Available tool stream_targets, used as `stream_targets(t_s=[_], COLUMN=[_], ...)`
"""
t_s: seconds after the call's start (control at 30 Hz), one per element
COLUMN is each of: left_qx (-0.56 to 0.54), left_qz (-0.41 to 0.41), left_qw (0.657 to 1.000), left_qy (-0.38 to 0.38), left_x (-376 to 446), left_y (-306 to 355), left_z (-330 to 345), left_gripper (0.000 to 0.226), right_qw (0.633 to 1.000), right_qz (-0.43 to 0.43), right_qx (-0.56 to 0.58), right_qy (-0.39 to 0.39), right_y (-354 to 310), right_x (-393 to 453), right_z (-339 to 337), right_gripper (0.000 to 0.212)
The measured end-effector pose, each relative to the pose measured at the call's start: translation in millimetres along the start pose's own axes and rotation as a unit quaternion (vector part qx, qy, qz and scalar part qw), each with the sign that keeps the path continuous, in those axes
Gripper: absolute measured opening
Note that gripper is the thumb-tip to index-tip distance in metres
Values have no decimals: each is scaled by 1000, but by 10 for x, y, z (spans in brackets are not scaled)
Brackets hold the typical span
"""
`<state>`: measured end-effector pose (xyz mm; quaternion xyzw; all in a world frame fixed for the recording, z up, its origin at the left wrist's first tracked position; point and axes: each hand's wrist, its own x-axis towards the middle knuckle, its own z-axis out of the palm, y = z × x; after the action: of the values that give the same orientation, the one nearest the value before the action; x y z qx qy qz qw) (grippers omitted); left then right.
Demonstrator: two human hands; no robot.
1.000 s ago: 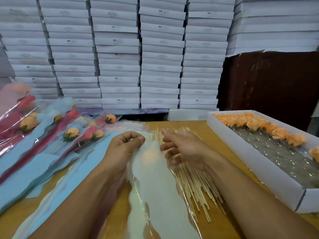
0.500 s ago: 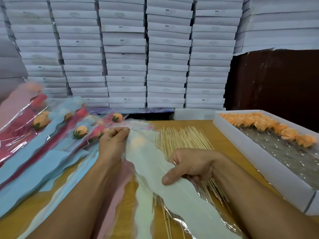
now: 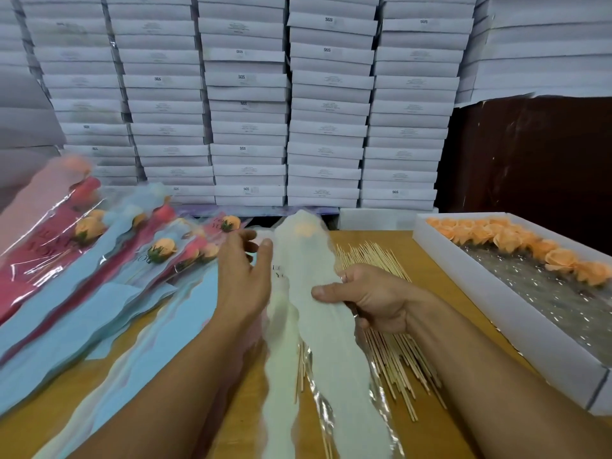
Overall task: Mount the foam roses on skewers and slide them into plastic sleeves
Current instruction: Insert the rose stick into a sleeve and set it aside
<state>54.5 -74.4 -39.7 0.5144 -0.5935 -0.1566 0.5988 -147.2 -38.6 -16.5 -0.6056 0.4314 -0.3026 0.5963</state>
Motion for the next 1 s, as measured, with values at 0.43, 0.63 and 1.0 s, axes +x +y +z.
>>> stream_targets(t_s=[0.43,0.63,1.0], left_qx=[116,-86,-280], left_qz=[-166,-297,-357], left_qw=[923,858,821], left_qy=[-328,-410,-346], left_x=[-209,-476,-680], left_y=[666,551,601], left_z=[16,-364,-461], left_gripper=[47,17,9], right_qw=[954,927,931], right_qz=[-58,-72,-92], right_qx=[33,42,30], right_qy=[292,365,352], right_y=[114,134,111], right_x=[193,233,225], right_z=[-147,-226,-120], right_gripper=[22,24,40])
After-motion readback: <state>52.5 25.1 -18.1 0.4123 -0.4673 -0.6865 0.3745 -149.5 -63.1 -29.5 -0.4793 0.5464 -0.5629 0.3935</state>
